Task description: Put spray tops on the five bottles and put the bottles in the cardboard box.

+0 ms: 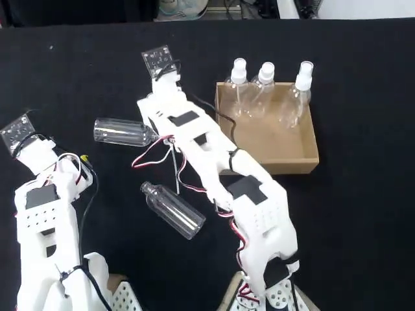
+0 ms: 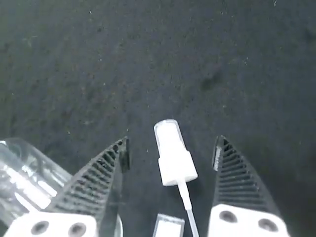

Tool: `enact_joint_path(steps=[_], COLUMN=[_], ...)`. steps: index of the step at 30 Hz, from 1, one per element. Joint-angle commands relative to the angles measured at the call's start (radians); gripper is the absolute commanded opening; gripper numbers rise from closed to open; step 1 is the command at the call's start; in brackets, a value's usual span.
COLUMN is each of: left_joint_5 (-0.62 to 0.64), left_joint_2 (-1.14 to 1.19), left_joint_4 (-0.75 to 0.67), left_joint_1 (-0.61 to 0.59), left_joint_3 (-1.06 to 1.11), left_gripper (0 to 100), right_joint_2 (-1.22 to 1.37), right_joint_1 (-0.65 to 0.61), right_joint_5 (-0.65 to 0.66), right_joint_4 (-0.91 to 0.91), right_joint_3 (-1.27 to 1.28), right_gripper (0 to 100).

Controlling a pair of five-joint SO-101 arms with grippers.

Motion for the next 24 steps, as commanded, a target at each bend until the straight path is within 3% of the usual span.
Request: enact_joint_path(steps=[1,14,19,24], left_joint_5=[0.008,0.008,0.008,0.008], left_joint_2=[-0.020,-0.020,-0.020,-0.020], left_joint_4=[-0.008,-0.008,-0.008,-0.008], left_joint_1=[-0.008,-0.008,-0.008,-0.008], left_joint_3=[-0.039,-0.039,-0.039,-0.039], left_gripper=[19,19,19,19], right_joint_2=[-0.001,0.165,0.166,0.160], right_joint_1=[0.011,0.018,0.018,0.018], right_joint_5=[-0.003,-0.002,0.000,0.000], right_joint_4=[0.092,0.181,0.255,0.313], right_joint_3=[-0.093,-0.249,-0.272,-0.278], right_gripper=[24.0,23.4,2.8,1.1])
